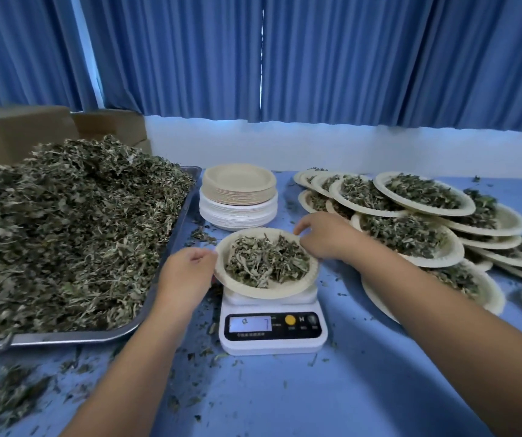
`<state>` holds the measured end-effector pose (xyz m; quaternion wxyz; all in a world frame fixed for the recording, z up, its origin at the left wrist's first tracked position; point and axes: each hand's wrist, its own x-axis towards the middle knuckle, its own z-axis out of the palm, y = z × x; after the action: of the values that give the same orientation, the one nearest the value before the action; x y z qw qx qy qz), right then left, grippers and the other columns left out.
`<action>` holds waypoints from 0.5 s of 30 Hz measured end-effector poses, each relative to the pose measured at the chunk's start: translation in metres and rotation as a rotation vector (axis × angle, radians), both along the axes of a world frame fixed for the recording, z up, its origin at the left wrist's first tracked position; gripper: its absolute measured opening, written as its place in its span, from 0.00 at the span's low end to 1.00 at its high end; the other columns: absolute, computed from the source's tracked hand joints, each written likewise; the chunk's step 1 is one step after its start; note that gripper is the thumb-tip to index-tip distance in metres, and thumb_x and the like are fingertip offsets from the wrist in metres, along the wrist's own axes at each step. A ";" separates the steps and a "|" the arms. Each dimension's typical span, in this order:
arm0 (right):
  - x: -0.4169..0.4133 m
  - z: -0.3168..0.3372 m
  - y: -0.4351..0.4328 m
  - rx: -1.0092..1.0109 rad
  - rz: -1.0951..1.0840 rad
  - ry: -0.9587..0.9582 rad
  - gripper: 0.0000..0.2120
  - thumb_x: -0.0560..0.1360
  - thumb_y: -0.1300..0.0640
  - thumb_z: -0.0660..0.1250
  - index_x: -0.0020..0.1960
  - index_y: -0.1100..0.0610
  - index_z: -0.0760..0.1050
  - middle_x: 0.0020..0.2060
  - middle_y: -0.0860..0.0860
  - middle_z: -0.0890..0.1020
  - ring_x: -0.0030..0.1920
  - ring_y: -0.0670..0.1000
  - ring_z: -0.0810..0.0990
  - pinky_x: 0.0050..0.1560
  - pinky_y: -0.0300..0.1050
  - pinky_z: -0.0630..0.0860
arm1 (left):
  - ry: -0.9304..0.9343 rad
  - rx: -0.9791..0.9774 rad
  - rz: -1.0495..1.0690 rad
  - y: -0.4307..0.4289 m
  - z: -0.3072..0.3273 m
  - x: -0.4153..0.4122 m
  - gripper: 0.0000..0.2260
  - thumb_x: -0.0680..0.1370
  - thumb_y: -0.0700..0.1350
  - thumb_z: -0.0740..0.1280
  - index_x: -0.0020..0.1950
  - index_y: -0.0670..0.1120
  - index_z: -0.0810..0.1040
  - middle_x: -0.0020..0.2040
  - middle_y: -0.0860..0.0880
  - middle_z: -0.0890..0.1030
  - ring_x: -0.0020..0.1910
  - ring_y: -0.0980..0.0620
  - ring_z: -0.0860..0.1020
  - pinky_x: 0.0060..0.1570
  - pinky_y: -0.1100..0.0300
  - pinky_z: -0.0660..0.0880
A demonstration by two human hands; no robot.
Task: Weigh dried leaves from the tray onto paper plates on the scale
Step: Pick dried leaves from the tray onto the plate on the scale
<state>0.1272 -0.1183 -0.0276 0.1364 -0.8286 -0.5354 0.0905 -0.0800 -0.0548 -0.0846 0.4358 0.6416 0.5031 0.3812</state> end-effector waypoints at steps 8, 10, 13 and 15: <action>0.016 0.012 -0.018 0.145 -0.019 0.093 0.15 0.76 0.63 0.61 0.59 0.55 0.80 0.33 0.44 0.73 0.29 0.42 0.66 0.23 0.30 0.62 | -0.317 -0.171 -0.020 -0.017 0.010 0.014 0.08 0.79 0.41 0.65 0.41 0.46 0.81 0.24 0.51 0.73 0.23 0.55 0.71 0.35 0.56 0.73; 0.022 0.022 -0.030 0.217 -0.034 0.087 0.13 0.76 0.62 0.62 0.55 0.55 0.82 0.40 0.48 0.80 0.33 0.45 0.72 0.31 0.36 0.67 | -0.379 -0.183 -0.054 -0.027 0.016 0.021 0.08 0.78 0.40 0.65 0.42 0.44 0.81 0.25 0.50 0.75 0.24 0.56 0.72 0.37 0.55 0.73; 0.038 0.036 -0.051 0.288 -0.075 0.066 0.10 0.76 0.61 0.63 0.50 0.57 0.83 0.48 0.51 0.83 0.36 0.46 0.75 0.36 0.39 0.70 | -0.519 -0.243 -0.126 -0.049 0.027 0.043 0.07 0.78 0.37 0.65 0.41 0.40 0.80 0.30 0.48 0.81 0.28 0.55 0.76 0.31 0.62 0.75; 0.054 0.044 -0.068 0.322 -0.104 0.076 0.09 0.77 0.60 0.63 0.51 0.57 0.82 0.45 0.51 0.83 0.27 0.41 0.73 0.28 0.34 0.68 | -0.596 -0.269 -0.179 -0.067 0.036 0.062 0.08 0.78 0.36 0.64 0.41 0.39 0.79 0.32 0.47 0.82 0.29 0.53 0.77 0.28 0.64 0.76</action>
<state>0.1809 -0.1862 0.0161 0.2920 -0.8185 -0.4939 0.0280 -0.0181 -0.1223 -0.0489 0.6763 0.4803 0.3411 0.4423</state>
